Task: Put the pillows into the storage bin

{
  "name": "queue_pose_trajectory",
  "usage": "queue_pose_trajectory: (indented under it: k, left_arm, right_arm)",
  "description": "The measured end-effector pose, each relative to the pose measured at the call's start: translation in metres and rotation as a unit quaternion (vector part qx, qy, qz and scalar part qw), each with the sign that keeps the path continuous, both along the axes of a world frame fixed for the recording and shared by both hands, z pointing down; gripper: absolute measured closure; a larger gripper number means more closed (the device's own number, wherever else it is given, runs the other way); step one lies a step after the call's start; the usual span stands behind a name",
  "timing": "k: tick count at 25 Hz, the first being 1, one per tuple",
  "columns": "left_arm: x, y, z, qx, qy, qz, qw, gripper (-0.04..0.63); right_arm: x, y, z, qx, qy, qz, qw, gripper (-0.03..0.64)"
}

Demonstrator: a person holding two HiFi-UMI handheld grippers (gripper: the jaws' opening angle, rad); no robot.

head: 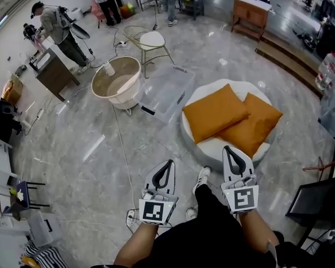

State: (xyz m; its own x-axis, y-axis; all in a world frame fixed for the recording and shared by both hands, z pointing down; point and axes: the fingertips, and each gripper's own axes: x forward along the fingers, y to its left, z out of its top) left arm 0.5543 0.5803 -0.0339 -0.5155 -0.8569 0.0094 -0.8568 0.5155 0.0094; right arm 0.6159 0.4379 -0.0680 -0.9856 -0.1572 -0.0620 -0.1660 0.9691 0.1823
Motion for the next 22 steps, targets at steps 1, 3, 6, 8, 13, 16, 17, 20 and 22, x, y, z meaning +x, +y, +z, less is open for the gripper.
queue_pose_trajectory:
  k: [1,3,6,8,13,16,17,20,22]
  left_arm:
    - [-0.008,-0.006,-0.002,0.014,0.003,0.006,0.9999,0.581]
    - [-0.022,-0.016,-0.007,0.029,0.002,0.024,0.9993,0.581]
    - [-0.048,-0.041,-0.004,0.028,0.000,0.036,0.9989,0.581]
    - [-0.074,-0.060,0.007,0.025,0.007,0.026,0.9993,0.581]
    - [-0.143,-0.115,0.030,-0.016,0.026,0.016,0.9994,0.581]
    - [-0.182,-0.153,0.036,-0.019,0.025,0.024,0.9992,0.581]
    - [-0.194,-0.166,0.037,-0.017,0.025,0.027,0.9992,0.581]
    - [-0.226,-0.202,0.043,-0.027,0.026,0.040,0.9985,0.581]
    - [-0.240,-0.225,0.047,-0.034,0.029,0.049,0.9978,0.581]
  right_arm:
    - [-0.011,-0.003,0.002,0.003,-0.003,-0.004,1.000,0.600]
    - [-0.033,-0.008,0.005,0.004,-0.002,-0.013,1.000,0.600]
    - [-0.065,-0.030,0.009,-0.001,0.009,-0.013,1.000,0.600]
    - [-0.090,-0.050,0.012,0.002,0.015,-0.013,1.000,0.600]
    - [-0.156,-0.110,0.029,-0.004,0.038,-0.011,0.999,0.600]
    - [-0.192,-0.147,0.043,-0.006,0.053,-0.005,0.999,0.600]
    - [-0.203,-0.158,0.048,-0.006,0.057,-0.003,0.998,0.600]
    - [-0.231,-0.190,0.056,-0.018,0.062,0.005,0.998,0.600]
    - [-0.244,-0.211,0.060,-0.030,0.062,0.013,0.998,0.600]
